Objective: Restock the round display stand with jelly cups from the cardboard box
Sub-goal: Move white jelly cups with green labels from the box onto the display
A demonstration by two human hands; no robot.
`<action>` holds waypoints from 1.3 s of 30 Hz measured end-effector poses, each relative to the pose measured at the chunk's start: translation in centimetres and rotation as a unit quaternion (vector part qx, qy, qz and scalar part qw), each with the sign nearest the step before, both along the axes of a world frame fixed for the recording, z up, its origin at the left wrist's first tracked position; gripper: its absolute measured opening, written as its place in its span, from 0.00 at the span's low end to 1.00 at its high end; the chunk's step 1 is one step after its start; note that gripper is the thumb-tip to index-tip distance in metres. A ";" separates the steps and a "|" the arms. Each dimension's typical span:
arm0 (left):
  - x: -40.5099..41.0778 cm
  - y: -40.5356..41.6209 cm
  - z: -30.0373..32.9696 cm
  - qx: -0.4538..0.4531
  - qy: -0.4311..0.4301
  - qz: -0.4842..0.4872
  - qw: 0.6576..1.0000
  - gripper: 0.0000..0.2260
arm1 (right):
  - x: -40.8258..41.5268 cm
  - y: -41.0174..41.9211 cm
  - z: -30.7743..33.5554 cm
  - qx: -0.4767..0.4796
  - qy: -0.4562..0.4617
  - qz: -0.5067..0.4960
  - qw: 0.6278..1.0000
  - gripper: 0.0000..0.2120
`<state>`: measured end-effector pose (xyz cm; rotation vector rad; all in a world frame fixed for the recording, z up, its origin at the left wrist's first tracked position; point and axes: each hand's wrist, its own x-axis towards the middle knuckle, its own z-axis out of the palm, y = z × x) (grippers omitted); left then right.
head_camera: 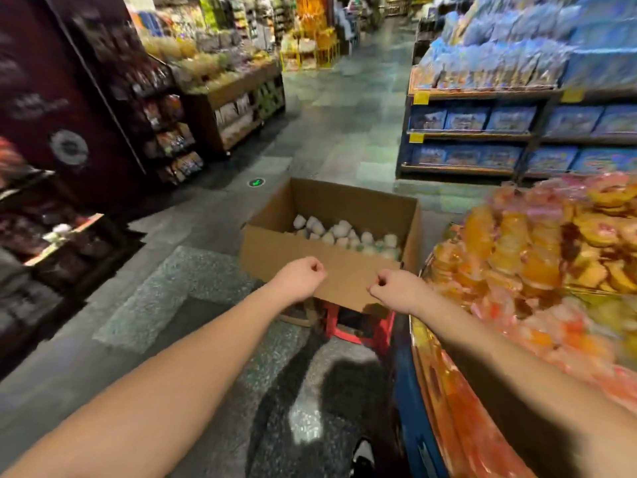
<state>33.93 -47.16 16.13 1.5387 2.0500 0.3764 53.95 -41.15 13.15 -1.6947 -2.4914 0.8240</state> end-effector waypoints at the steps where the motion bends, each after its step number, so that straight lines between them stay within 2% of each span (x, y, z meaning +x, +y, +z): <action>1: -0.7 2.3 -0.4 -0.009 0.002 -0.002 1.000 0.12 | -0.8 2.3 -0.9 -0.012 0.012 0.001 1.000 0.11; 4: -3.0 8.6 -1.5 -0.033 0.007 0.008 0.999 0.13 | -2.6 9.5 -2.9 -0.060 0.024 0.001 0.998 0.06; 6: -4.5 12.4 -2.2 -0.047 0.004 0.028 0.998 0.12 | -3.6 13.7 -4.5 -0.068 0.007 -0.002 0.998 0.10; 7: -5.5 14.2 -2.5 -0.080 -0.029 0.027 0.996 0.11 | -4.1 15.7 -5.3 -0.066 -0.005 -0.003 0.998 0.14; 8: -6.2 15.8 -2.8 -0.160 -0.118 0.016 0.980 0.11 | -4.6 17.5 -5.9 -0.065 -0.014 0.002 0.998 0.15; 9: -6.8 17.4 -3.3 -0.261 -0.251 -0.005 0.932 0.12 | -5.1 18.9 -6.3 -0.075 -0.020 0.008 0.997 0.15; 10: -7.6 18.9 -3.7 -0.275 -0.289 -0.018 0.917 0.14 | -5.6 20.2 -6.7 -0.093 -0.020 0.009 0.995 0.13; 11: -8.4 20.6 -4.7 -0.262 -0.261 0.005 0.929 0.15 | -5.9 21.4 -7.4 -0.103 -0.023 0.003 0.994 0.10; 13: -9.8 23.6 -6.4 -0.142 -0.073 0.074 0.984 0.14 | -6.5 23.3 -8.8 -0.114 -0.014 -0.045 0.992 0.08; 14: -10.5 25.0 -7.2 -0.122 -0.053 0.068 0.989 0.13 | -6.8 24.3 -9.7 -0.109 -0.002 -0.071 0.992 0.09; 16: -12.2 28.1 -9.4 -0.135 -0.085 0.044 0.986 0.08 | -7.6 26.1 -11.6 -0.107 0.018 -0.104 0.989 0.08; 18: -14.3 31.4 -11.3 -0.149 -0.080 0.035 0.985 0.08 | -8.6 28.1 -12.9 -0.130 0.025 -0.127 0.983 0.05; 22: -19.0 38.9 -16.1 -0.161 -0.074 0.011 0.984 0.12 | -10.6 32.6 -16.0 -0.186 0.028 -0.199 0.962 0.16; 25: -21.8 43.7 -19.7 -0.225 -0.058 0.011 0.973 0.13 | -12.5 35.9 -18.7 -0.235 0.020 -0.305 0.923 0.17; 28: -23.6 47.4 -23.4 -0.261 -0.055 0.007 0.964 0.14 | -14.1 39.1 -20.7 -0.277 -0.031 -0.313 0.908 0.19; 30: -24.2 49.7 -25.9 -0.279 -0.049 -0.002 0.959 0.16 | -15.0 41.2 -22.4 -0.294 -0.030 -0.358 0.886 0.22; 35: -24.0 53.9 -32.5 -0.327 0.007 -0.044 0.944 0.24 | -16.3 45.5 -28.2 -0.296 -0.057 -0.435 0.849 0.27; 38: -23.0 55.0 -35.9 -0.325 0.066 -0.068 0.941 0.30 | -17.1 47.6 -30.7 -0.295 -0.074 -0.419 0.856 0.28; 39: -22.7 55.4 -36.7 -0.329 0.087 -0.073 0.937 0.32 | -17.3 48.0 -31.6 -0.299 -0.065 -0.437 0.846 0.30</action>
